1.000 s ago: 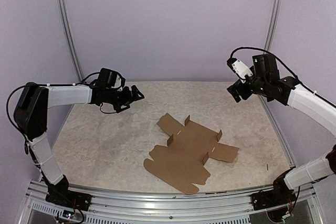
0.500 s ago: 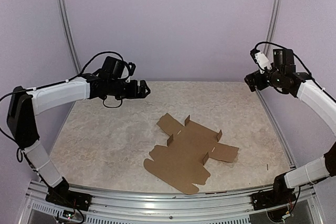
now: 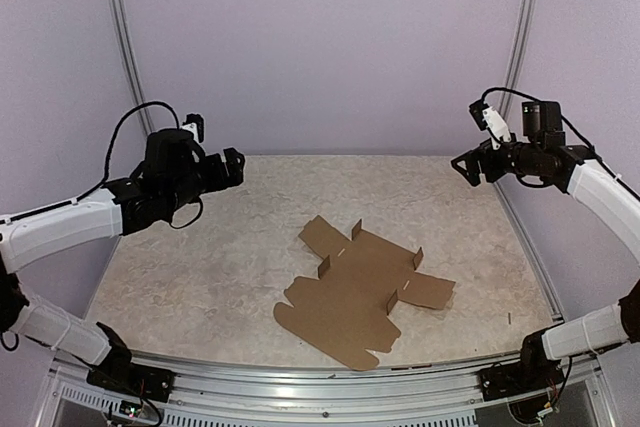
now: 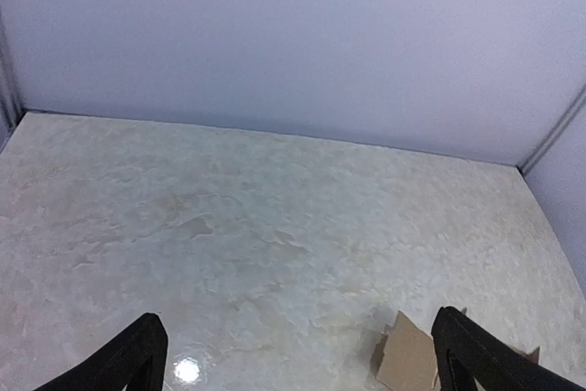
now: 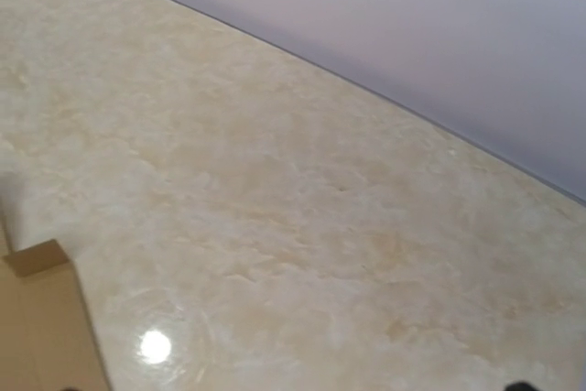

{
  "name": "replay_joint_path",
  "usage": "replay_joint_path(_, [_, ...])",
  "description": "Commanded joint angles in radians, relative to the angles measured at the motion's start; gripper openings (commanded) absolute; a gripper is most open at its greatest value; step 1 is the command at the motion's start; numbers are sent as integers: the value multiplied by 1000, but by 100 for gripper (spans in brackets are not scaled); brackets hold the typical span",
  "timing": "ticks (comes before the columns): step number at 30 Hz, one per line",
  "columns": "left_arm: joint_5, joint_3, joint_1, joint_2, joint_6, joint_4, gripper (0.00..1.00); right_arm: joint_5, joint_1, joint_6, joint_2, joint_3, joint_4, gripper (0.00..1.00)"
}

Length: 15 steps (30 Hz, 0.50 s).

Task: Fold the paper box

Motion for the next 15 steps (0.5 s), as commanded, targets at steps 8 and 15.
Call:
replay_joint_path(8, [541, 127, 211, 251, -22, -113, 84, -214, 0, -83, 30, -28, -89, 95])
replay_joint_path(15, [839, 402, 168, 604, -10, -299, 77, -349, -1, -166, 110, 7, -204, 75])
